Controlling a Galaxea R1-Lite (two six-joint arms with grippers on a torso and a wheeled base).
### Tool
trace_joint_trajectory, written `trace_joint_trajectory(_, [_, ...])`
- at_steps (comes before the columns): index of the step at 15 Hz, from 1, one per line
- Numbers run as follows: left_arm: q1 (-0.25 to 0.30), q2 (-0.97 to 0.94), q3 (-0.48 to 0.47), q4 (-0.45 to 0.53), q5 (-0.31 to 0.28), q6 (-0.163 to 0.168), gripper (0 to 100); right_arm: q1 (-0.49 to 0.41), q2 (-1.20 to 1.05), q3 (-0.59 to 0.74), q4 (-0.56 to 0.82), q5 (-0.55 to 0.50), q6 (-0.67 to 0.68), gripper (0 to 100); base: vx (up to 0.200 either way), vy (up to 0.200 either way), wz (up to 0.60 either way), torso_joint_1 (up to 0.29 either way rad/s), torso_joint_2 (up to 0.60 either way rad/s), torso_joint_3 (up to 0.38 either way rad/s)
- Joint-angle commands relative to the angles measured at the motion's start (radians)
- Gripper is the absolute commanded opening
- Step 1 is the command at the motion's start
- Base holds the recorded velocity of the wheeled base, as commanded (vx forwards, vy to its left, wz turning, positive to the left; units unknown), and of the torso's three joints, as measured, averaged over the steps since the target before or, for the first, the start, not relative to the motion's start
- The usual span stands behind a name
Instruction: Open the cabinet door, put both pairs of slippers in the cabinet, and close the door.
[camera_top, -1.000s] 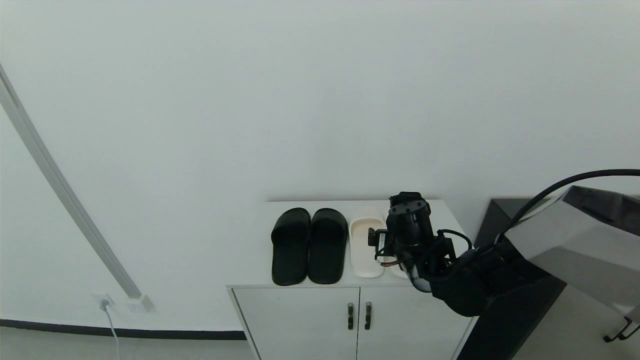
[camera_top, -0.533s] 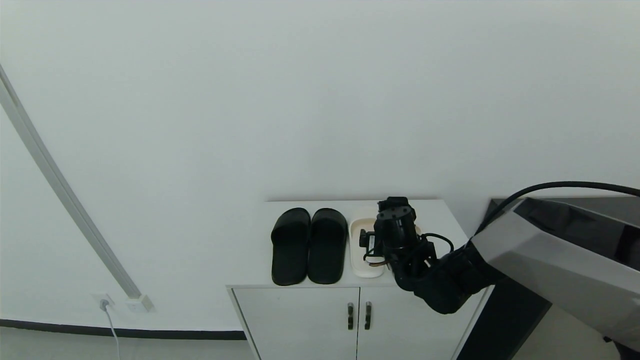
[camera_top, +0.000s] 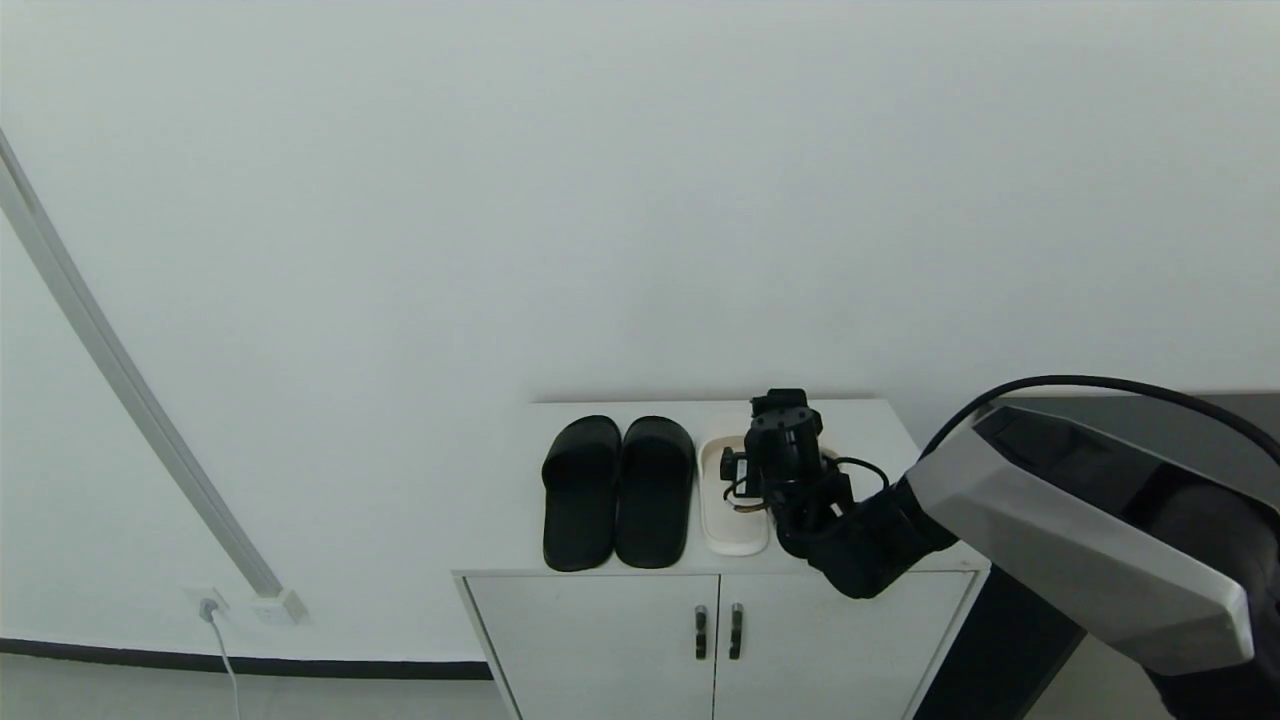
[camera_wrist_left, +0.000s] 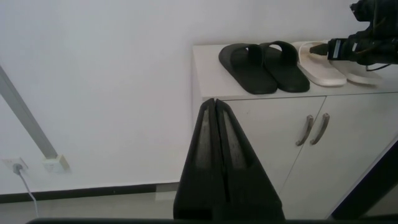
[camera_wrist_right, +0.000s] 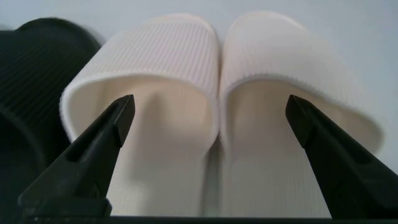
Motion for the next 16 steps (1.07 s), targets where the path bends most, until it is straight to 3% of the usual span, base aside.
trace_joint_trajectory(1, [0.001, 0.001, 0.000, 0.000, 0.000, -0.001, 0, -0.016, 0.025, -0.032, 0.002, 0.002, -0.010, 100, 0.000, 0.000, 0.00, 0.000, 0.00, 0.000])
trace_joint_trajectory(6, [0.001, 0.001, 0.000, 0.000, 0.001, -0.001, 0, -0.027, 0.037, -0.040, 0.000, 0.007, -0.008, 100, 0.000, 0.000, 0.00, 0.000, 0.00, 0.000])
trace_joint_trajectory(7, [0.001, 0.001, 0.000, 0.000, 0.001, -0.001, 0, -0.027, 0.037, -0.048, 0.000, 0.007, -0.008, 0, 0.000, 0.000, 0.00, 0.000, 0.00, 0.000])
trace_joint_trajectory(16, [0.001, 0.001, 0.000, 0.000, 0.001, -0.002, 0, -0.030, -0.012, -0.026, -0.002, 0.001, -0.007, 0, 0.000, 0.000, 0.00, 0.000, 0.00, 0.000])
